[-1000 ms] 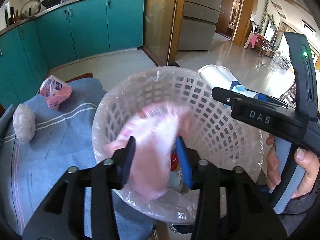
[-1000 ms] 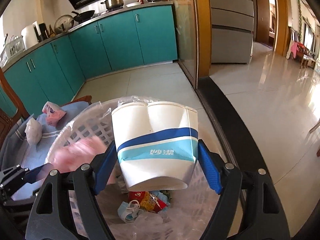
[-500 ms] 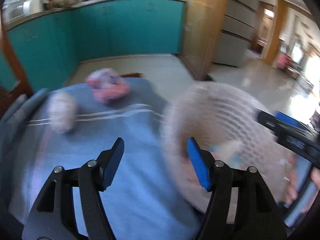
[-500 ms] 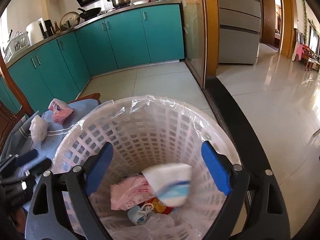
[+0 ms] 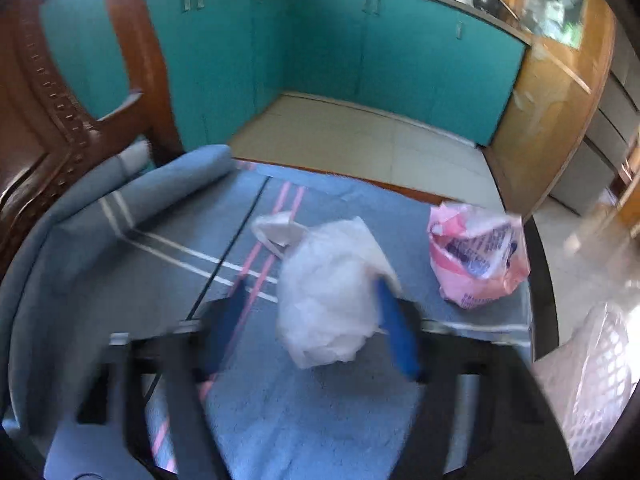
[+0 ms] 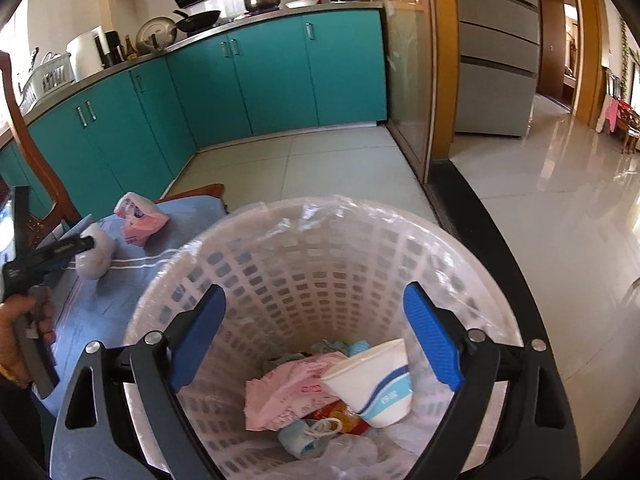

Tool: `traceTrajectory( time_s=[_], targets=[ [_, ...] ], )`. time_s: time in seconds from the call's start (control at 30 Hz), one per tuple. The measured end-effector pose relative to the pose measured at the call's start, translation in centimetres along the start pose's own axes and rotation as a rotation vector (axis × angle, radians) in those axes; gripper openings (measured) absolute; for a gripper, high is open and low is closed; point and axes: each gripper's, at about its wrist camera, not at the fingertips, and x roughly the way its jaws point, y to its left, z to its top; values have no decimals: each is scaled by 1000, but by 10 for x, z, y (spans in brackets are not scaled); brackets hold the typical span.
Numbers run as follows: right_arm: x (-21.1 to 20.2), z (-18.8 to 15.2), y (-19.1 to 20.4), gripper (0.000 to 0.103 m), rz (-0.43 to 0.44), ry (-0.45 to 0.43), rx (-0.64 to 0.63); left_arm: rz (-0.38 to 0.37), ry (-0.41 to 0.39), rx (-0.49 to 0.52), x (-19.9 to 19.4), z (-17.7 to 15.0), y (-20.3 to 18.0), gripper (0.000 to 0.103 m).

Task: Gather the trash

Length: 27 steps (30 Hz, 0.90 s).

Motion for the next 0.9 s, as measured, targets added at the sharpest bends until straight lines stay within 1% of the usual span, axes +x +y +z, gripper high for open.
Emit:
traceTrajectory(
  time_s=[0.03,0.07,0.13,0.23,0.3,0.33,0.4,0.47,0.53,0.57,0.6,0.63,0.67,0.7,0.73,0.77,0.8,0.83,0.87,0.9],
  targets=[
    [0,3,5,88,13,-3,-2,5,11,18,2,-3,0,37],
    [-1,5,10,88,30,-6,-2,4,16,27,4,-6,2,36],
    [0,16,23,88,87,-5,11,-12,11,58,-1,-13,4,27],
    [10,41,54,88,124,33,32,-22,13,73,-14,-32,10,21],
    [20,55,79,88,153,61,32,-44,33,72,-23,-47,19,20],
    [30,66,100,88,165,82,12,-53,40,70,-29,-54,24,20],
    [48,81,135,88,140,106,-28,-68,49,78,-40,-69,33,20],
    [73,95,171,88,137,144,-64,-71,57,80,-49,-78,43,20],
    [110,103,215,88,115,193,-160,-78,70,75,-57,-87,55,20],
    [127,102,230,88,100,224,-207,-80,71,74,-61,-90,60,20],
    [143,100,242,88,66,258,-252,-82,69,74,-67,-93,67,20],
    [158,93,253,88,8,287,-304,-85,67,75,-72,-95,72,20],
    [170,85,264,88,-51,306,-368,-88,64,73,-76,-97,78,20],
    [177,78,271,88,-80,312,-415,-91,61,67,-81,-98,85,20],
    [180,69,275,85,-89,318,-456,-93,59,61,-85,-100,92,20],
    [180,63,276,70,-81,323,-465,-93,58,60,-86,-101,96,20],
    [179,59,275,59,-67,338,-461,-93,55,60,-89,-102,101,20],
    [177,53,274,56,-39,361,-446,-95,52,61,-91,-103,103,20],
    [173,50,273,53,-21,363,-443,-93,48,64,-93,-105,106,20],
    [166,45,274,52,2,355,-457,-92,45,63,-92,-104,106,21]
  ],
)
